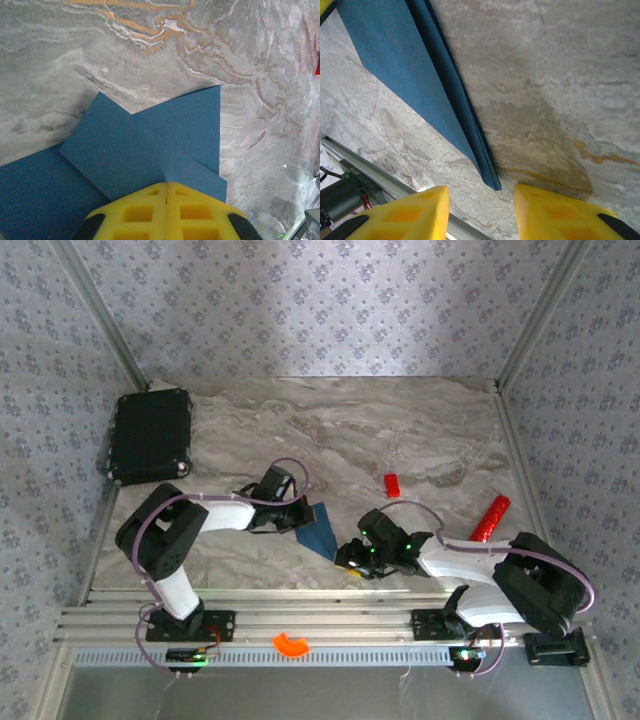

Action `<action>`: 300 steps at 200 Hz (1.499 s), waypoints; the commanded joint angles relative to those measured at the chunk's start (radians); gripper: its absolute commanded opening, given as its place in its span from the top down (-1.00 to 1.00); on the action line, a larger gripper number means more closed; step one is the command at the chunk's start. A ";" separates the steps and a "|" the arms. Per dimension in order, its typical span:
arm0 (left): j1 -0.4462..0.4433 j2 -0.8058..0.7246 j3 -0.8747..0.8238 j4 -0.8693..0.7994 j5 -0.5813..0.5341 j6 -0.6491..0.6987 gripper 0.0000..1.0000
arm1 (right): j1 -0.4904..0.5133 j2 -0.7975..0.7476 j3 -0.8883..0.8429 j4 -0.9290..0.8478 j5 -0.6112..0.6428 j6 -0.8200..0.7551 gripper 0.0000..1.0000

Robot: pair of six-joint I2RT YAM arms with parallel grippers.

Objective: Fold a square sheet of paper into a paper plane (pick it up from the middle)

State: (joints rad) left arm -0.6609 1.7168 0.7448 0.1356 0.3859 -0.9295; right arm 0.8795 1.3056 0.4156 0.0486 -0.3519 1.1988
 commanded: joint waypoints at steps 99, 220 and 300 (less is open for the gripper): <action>0.003 0.041 -0.028 0.011 0.059 -0.045 0.93 | -0.010 -0.014 -0.022 0.095 0.015 0.000 0.25; 0.003 0.041 -0.033 0.026 0.062 -0.055 0.93 | -0.027 -0.075 -0.049 0.215 0.043 -0.044 0.22; 0.004 0.038 -0.025 0.029 0.064 -0.068 0.92 | -0.055 -0.006 -0.067 0.318 0.015 -0.050 0.64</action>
State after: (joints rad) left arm -0.6601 1.7306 0.7292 0.1875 0.4385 -0.9894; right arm 0.8303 1.2808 0.3672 0.3065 -0.3283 1.1591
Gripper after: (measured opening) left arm 0.044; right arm 0.209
